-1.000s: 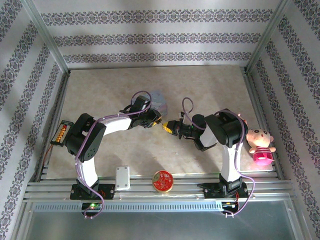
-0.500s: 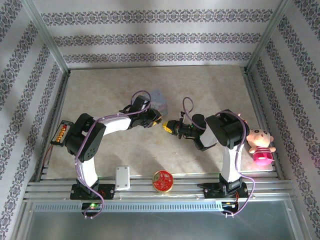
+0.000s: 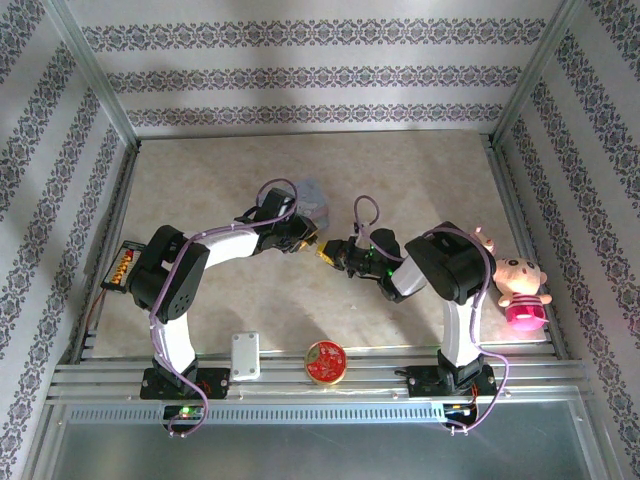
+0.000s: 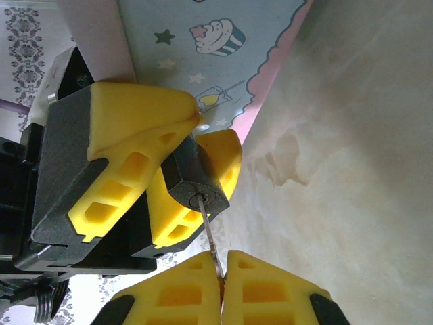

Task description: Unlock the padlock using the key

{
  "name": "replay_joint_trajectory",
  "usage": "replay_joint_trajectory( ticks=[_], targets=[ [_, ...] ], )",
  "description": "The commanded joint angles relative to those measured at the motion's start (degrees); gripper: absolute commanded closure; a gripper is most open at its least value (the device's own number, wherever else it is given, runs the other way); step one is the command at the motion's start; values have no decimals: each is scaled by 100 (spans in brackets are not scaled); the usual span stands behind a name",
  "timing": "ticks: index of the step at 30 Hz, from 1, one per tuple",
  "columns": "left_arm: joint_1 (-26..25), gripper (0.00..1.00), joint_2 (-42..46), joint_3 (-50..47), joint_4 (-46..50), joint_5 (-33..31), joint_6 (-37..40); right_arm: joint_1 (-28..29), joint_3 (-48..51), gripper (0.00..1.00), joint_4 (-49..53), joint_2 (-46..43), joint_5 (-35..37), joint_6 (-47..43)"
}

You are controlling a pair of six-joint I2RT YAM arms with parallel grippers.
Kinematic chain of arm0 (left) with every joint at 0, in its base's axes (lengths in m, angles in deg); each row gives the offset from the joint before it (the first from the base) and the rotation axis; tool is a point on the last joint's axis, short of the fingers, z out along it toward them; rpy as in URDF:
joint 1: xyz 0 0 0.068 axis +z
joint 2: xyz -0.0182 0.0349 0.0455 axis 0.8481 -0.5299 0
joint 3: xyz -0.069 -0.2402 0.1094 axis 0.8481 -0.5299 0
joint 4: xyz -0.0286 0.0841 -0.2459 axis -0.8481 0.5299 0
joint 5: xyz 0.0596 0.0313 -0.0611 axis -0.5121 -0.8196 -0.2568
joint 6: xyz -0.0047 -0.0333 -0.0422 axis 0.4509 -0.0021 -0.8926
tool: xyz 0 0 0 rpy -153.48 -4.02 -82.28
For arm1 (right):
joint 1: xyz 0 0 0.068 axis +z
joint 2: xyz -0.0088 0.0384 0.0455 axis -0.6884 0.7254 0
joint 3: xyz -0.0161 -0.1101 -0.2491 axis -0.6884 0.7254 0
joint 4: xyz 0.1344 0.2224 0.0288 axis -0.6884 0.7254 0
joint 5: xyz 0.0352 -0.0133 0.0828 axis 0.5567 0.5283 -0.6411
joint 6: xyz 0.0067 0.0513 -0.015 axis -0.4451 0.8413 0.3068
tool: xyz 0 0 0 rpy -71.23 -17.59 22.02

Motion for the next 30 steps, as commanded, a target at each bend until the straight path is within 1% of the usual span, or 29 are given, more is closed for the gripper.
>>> replay_joint_trajectory(
  ticks=[1, 4, 7, 12, 19, 25, 30],
  targets=[
    [-220, 100, 70, 222, 477, 1049, 151, -326, -205, 100, -380, -237, 151, -115],
    [-221, 100, 44, 358, 597, 1120, 292, -540, -371, 100, -279, -262, -130, -157],
    [-220, 100, 61, 398, 662, 1144, 358, -685, -649, 100, 75, -283, -453, -357],
    [-218, 100, 126, 342, 681, 1113, 378, -769, -996, 100, 358, -246, -926, -580],
    [-179, 100, 166, 205, 507, 1040, 219, -830, -725, 100, 394, -429, -1002, -769],
    [-136, 100, 131, 72, 308, 1060, 0, -870, -124, 100, -73, -396, -857, -587],
    [-113, 100, 149, 6, 294, 1043, -122, -825, 265, 100, -221, -554, -782, -964]
  ],
)
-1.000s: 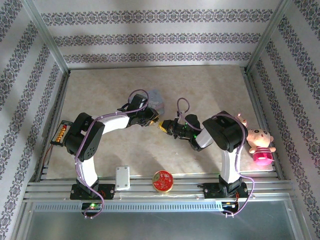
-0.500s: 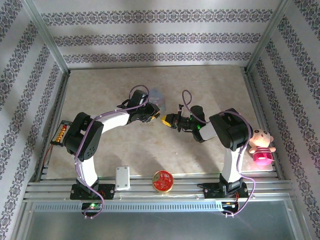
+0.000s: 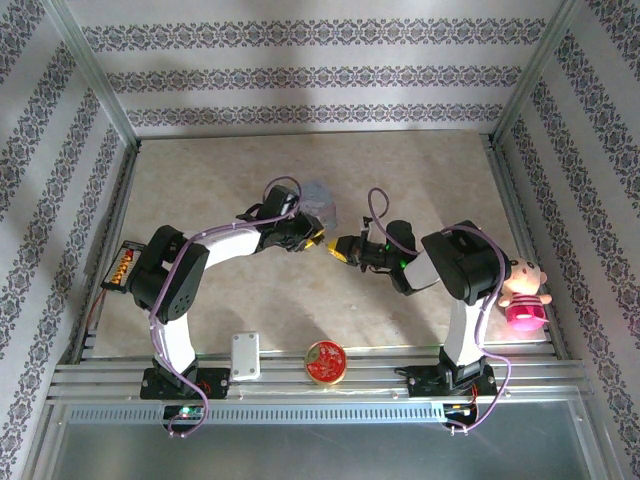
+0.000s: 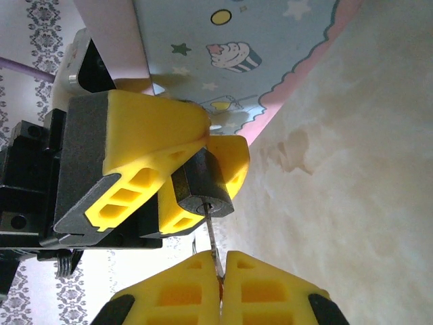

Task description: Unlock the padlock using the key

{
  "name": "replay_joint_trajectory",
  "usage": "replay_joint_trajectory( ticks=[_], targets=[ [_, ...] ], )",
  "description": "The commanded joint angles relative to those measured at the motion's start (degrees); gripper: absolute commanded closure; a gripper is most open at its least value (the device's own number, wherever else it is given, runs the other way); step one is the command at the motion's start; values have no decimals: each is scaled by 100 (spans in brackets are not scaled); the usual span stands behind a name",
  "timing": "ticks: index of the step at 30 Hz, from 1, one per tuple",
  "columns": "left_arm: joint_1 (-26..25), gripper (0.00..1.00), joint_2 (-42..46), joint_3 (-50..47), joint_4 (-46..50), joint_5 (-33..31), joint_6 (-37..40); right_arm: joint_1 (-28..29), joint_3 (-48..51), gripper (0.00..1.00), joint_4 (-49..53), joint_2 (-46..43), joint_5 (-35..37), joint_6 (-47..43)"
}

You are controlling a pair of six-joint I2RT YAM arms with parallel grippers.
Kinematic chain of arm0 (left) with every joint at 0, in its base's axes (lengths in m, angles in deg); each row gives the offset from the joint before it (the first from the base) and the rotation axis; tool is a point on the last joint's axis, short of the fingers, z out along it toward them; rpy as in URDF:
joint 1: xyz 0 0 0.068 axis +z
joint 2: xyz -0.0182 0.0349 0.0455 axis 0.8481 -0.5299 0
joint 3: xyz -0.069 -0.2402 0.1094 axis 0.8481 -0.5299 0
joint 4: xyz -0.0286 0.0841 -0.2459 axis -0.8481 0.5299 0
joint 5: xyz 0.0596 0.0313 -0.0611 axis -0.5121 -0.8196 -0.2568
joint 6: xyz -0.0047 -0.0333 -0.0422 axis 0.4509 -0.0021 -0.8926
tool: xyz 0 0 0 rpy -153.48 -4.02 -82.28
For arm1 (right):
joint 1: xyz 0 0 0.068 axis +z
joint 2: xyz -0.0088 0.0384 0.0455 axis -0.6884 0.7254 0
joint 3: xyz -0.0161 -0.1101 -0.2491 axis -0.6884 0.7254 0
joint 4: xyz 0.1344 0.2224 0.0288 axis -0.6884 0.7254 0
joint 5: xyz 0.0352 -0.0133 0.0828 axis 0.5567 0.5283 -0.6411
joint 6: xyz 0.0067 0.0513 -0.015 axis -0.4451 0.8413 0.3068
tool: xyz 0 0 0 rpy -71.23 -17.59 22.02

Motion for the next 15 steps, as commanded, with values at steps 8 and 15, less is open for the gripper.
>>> replay_joint_trajectory(
  ticks=[8, 15],
  targets=[
    [-45, 100, 149, -224, 140, 495, -320, -151, 660, 100, -613, -480, 747, -602],
    [-24, 100, 190, -301, 99, 310, -435, -172, 930, 100, -1110, -332, 676, -375]
  ],
)
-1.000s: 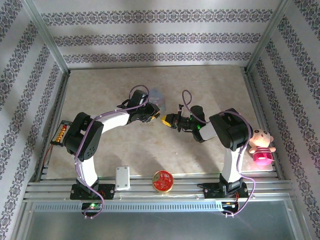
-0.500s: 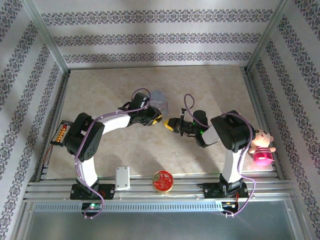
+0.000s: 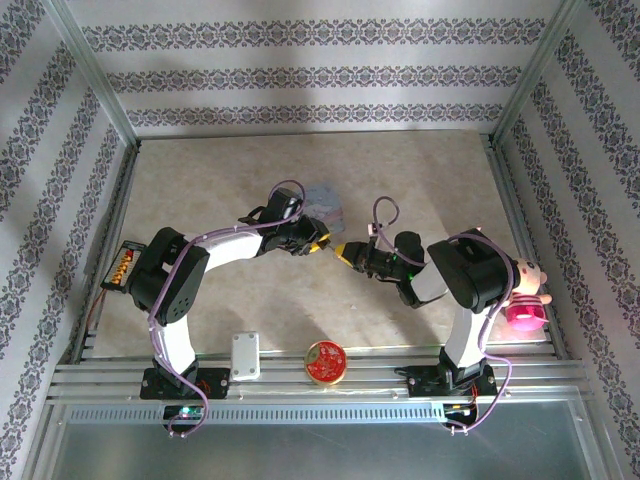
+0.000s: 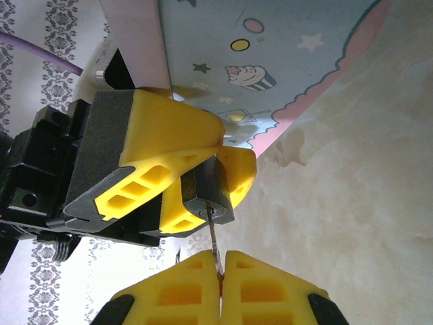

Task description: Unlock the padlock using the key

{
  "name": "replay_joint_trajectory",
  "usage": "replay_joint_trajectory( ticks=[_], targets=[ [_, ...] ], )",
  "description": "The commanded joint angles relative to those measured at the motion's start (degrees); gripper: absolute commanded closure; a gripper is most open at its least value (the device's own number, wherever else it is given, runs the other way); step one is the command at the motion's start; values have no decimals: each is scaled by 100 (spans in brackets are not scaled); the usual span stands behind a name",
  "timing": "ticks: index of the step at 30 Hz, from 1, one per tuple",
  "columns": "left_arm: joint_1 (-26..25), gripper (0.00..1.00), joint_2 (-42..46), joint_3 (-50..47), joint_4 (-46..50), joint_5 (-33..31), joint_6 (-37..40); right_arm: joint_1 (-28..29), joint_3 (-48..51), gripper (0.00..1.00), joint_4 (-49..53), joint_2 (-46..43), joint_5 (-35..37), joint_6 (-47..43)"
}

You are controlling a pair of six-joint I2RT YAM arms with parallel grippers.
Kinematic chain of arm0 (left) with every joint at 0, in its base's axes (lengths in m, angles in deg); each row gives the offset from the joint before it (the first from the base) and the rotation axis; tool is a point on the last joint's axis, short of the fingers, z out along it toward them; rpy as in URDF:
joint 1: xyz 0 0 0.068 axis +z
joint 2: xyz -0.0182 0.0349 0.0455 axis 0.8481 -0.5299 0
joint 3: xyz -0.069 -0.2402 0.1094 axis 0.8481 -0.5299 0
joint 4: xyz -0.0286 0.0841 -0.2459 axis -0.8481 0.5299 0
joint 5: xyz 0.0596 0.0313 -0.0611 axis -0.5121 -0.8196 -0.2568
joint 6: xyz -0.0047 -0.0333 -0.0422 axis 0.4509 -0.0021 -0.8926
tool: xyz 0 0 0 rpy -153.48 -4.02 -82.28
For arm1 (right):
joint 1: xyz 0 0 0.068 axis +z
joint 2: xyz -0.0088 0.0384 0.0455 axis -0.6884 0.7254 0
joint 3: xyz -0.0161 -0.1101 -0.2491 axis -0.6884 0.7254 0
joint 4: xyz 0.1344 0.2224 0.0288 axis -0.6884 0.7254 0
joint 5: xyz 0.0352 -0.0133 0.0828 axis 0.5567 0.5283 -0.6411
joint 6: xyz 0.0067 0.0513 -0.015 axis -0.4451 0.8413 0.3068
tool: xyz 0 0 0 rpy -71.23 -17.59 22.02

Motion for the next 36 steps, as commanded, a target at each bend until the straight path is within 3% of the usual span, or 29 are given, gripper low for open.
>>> replay_joint_trajectory(
  ticks=[1, 7, 18, 28, 36],
  targets=[
    [95, 100, 128, -224, 234, -42, -341, -159, 211, 100, -450, 50, 222, -21],
    [101, 100, 64, -288, 81, -255, -568, -27, 519, 100, -449, -122, 529, 88],
    [154, 100, 28, -252, 23, -354, -644, -372, 1081, 100, -213, -794, 926, -109],
    [154, 100, 66, -217, 13, -307, -748, 398, 398, 100, -241, -656, 1097, -206],
    [149, 100, 25, -311, -205, -314, -947, 655, 103, 100, -438, -188, 1409, 5]
  ],
)
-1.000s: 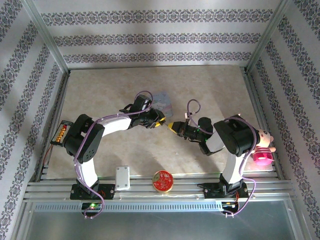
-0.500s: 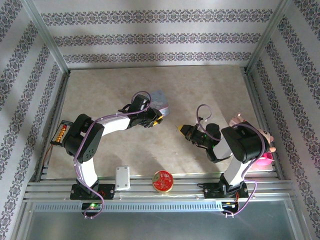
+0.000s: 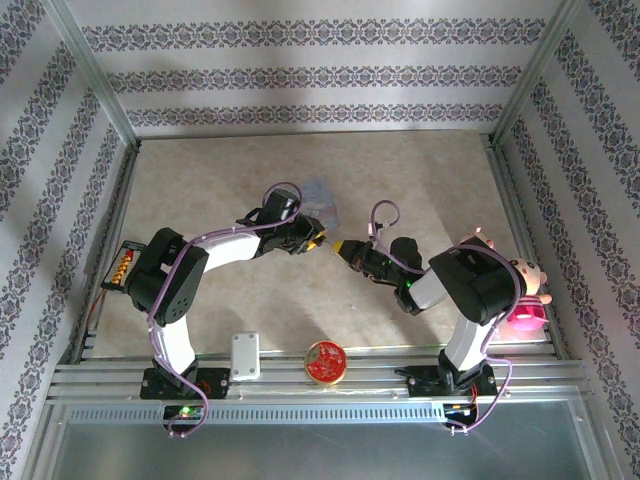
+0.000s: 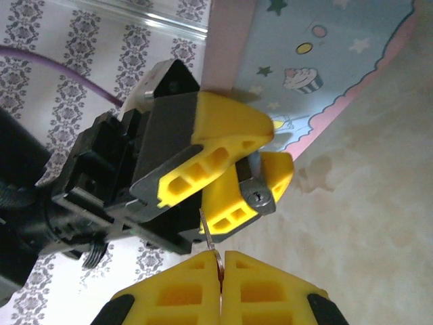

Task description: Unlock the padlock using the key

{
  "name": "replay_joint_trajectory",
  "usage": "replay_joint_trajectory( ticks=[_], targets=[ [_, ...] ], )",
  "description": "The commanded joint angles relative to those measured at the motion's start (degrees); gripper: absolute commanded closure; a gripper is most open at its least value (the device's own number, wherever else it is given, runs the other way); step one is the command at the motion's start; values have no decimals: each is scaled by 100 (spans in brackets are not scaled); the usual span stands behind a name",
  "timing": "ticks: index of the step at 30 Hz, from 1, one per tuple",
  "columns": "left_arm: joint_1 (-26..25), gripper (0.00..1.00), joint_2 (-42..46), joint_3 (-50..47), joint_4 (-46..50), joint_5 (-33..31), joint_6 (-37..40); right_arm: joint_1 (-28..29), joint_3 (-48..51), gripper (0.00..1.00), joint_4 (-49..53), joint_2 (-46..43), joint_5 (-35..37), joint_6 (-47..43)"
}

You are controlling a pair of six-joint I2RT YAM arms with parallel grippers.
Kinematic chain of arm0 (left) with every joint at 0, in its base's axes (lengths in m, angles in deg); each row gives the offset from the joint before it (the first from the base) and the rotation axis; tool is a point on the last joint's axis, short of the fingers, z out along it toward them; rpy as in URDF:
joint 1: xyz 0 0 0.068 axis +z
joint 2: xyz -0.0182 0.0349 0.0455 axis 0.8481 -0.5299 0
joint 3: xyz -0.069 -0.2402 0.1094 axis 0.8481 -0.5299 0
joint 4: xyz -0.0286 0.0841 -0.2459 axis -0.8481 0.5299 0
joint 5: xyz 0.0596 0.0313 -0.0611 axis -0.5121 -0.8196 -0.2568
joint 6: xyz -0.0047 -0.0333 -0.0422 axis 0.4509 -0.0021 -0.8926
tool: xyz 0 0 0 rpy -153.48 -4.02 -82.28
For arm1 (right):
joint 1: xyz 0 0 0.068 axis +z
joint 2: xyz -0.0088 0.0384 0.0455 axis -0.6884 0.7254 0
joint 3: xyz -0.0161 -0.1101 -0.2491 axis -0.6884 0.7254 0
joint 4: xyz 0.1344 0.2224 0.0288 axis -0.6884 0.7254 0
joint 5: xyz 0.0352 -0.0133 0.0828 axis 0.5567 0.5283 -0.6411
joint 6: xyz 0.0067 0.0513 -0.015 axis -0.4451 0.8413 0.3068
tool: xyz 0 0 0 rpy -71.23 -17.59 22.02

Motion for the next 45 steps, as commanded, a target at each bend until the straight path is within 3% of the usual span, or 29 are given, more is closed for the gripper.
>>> replay_joint_trajectory(
  ticks=[1, 12, 45],
  targets=[
    [97, 100, -30, -133, 41, 93, -542, 128, -103, 100, -299, 309, 306, 63],
    [97, 100, -51, -154, 13, 62, -567, 325, -201, 100, -303, 600, 735, 230],
    [96, 100, -96, -48, 69, 45, -622, 476, -78, 100, -279, 134, 1090, -405]
  ],
)
